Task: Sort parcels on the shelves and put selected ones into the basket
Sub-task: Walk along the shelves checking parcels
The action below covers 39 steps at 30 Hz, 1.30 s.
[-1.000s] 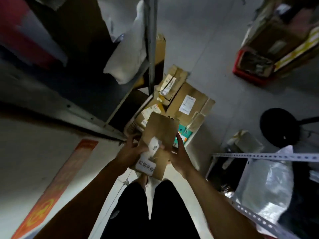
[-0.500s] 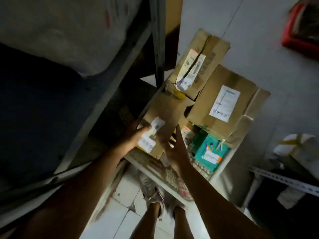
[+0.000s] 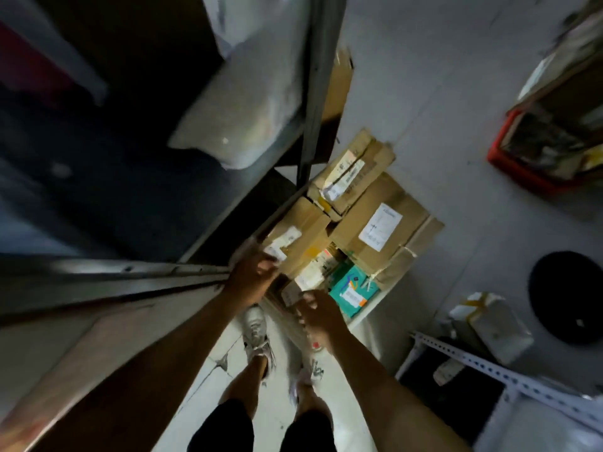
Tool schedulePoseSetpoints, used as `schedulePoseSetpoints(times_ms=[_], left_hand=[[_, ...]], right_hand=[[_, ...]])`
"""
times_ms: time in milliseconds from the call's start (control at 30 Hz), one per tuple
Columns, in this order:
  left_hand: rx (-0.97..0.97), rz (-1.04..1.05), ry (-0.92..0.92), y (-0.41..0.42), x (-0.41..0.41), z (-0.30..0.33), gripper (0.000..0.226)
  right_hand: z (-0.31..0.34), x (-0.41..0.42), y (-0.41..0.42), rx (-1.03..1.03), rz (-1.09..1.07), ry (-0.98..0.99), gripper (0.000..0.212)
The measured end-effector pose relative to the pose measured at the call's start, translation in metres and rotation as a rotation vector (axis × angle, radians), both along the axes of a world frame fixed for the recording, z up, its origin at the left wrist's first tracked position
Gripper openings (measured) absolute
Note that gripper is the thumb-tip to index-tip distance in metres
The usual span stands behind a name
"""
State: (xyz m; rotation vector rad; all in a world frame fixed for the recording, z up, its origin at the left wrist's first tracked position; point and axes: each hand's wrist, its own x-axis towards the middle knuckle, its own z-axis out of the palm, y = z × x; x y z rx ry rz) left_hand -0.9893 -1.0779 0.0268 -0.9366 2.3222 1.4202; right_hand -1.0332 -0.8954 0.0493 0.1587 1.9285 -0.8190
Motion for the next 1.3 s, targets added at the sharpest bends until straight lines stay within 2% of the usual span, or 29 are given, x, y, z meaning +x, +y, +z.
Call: schedulePoseSetpoints(times_ms=[67, 133, 200, 233, 300, 400, 500, 767, 1000, 1300], left_hand=[[-0.033, -0.044, 0.015, 0.012, 0.024, 0.053, 0.013], [0.0, -0.033, -0.085, 0.029, 0.047, 0.115, 0.016], [-0.011, 0.031, -0.102, 0.045, 0.076, 0.157, 0.018], [-0.004, 0.069, -0.099, 0.053, 0.092, 0.175, 0.019], [-0.033, 0.17, -0.067, 0.07, 0.128, 0.206, 0.021], [-0.068, 0.369, -0.078, 0.101, 0.188, 0.239, 0.026], [-0.081, 0.613, -0.094, 0.134, 0.252, 0.261, 0.019], [-0.225, 1.245, -0.195, 0.246, 0.437, 0.292, 0.021], [-0.289, 1.745, -0.182, 0.375, 0.582, 0.33, 0.02], [-0.671, 2.193, -0.143, 0.509, 0.74, 0.429, 0.015]], right_hand=[[0.057, 0.004, 0.0, -0.026, 0.125, 0.038, 0.011], [0.107, 0.008, 0.001, -0.057, 0.227, 0.087, 0.006], [0.138, 0.018, 0.003, -0.114, 0.315, 0.104, 0.01], [0.147, 0.026, 0.003, -0.131, 0.388, 0.112, 0.018], [0.165, 0.044, 0.002, -0.161, 0.56, 0.104, 0.03], [0.187, 0.085, 0.005, -0.206, 0.771, 0.021, 0.029], [0.2, 0.133, 0.004, -0.235, 0.974, 0.04, 0.029], [0.245, 0.312, 0.007, -0.363, 1.565, 0.047, 0.031], [0.285, 0.504, 0.066, -0.513, 1.976, 0.006, 0.036], [0.381, 0.735, 0.164, -0.91, 2.194, -0.256, 0.021]])
